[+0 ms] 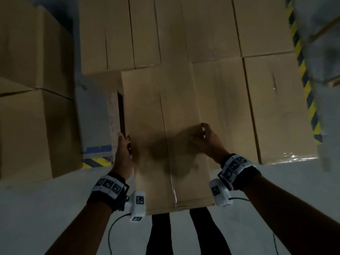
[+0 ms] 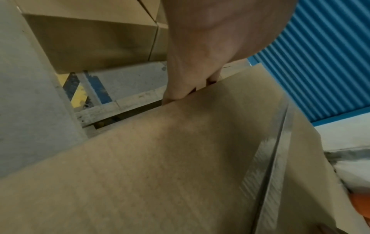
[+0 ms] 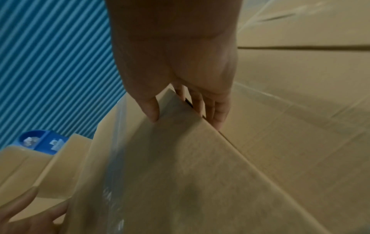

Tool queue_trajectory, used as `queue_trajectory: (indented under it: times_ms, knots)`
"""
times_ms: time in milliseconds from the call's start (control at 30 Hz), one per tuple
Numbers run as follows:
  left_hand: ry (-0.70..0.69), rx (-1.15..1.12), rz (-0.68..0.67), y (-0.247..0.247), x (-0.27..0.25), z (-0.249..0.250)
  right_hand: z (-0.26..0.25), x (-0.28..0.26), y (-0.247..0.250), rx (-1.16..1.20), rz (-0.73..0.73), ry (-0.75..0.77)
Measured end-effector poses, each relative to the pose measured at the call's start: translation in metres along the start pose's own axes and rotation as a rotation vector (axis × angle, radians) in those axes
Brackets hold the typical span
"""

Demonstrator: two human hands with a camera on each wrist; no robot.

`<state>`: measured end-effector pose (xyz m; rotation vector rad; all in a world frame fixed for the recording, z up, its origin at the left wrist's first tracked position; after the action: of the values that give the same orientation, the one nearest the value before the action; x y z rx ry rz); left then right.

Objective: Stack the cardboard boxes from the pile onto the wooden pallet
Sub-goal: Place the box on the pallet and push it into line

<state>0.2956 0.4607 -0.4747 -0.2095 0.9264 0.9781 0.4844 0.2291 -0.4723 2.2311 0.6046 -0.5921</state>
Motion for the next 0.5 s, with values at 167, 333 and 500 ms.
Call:
queue_trajectory:
  times_ms: [167, 333, 500]
  knots:
    - [-0.018, 0.058, -0.035, -0.022, 0.062, -0.020, 0.026, 0.047, -0.026, -0.101, 0.014, 0.024]
    - [0.091, -0.027, -0.020, -0.043, 0.103, -0.031, 0.039, 0.083, -0.043, -0.194, 0.048, 0.056]
    - [0.064, -0.020, -0.015, -0.058, 0.123, -0.029, 0.033, 0.110, -0.051, -0.310, 0.056, 0.100]
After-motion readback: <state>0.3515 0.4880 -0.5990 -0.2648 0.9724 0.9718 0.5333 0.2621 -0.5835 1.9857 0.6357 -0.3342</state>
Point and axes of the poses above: each hand's wrist, its own x-axis towards the middle knuckle, its own y-axis out of the back of the hand, z = x × y, the point moved 4 cm from there along x, towards the middle knuckle, and after that the axes turned 12 degrees about z, right-handed, at the moved point
